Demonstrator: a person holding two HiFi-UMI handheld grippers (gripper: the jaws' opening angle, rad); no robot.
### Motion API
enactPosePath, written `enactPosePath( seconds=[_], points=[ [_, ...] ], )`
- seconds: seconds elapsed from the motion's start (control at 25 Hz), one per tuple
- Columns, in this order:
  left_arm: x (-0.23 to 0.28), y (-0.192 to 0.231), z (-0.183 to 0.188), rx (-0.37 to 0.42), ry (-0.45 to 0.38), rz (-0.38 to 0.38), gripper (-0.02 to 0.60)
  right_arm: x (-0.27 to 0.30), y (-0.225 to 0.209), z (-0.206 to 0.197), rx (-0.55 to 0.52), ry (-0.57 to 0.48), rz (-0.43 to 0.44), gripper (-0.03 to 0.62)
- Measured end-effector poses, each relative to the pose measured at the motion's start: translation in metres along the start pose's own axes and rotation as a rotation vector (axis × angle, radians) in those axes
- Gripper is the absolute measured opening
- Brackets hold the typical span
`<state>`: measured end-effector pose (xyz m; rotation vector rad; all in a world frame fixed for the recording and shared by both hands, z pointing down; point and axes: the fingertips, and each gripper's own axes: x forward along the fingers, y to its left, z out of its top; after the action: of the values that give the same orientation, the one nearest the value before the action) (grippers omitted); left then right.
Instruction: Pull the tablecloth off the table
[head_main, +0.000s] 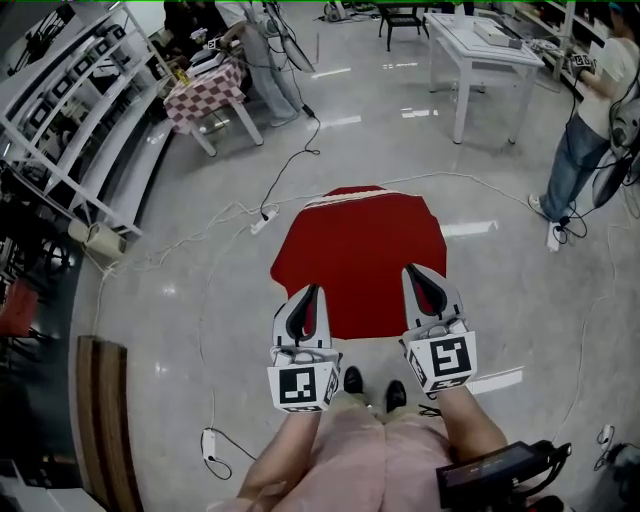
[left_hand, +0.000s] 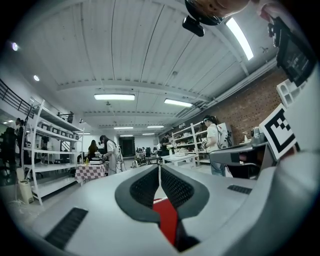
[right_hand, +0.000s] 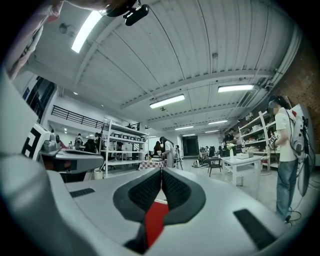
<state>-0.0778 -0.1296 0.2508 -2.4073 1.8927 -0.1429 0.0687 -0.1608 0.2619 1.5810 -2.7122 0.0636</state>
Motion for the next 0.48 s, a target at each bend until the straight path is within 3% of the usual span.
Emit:
enactPosePath(
  seconds=[0.48],
  points=[
    [0.057, 0.050, 0.007, -0.024, -0.062, -0.043, 0.035, 0.058, 0.003, 0.015, -0.056, -0.024, -0.037, 0.020]
  ],
)
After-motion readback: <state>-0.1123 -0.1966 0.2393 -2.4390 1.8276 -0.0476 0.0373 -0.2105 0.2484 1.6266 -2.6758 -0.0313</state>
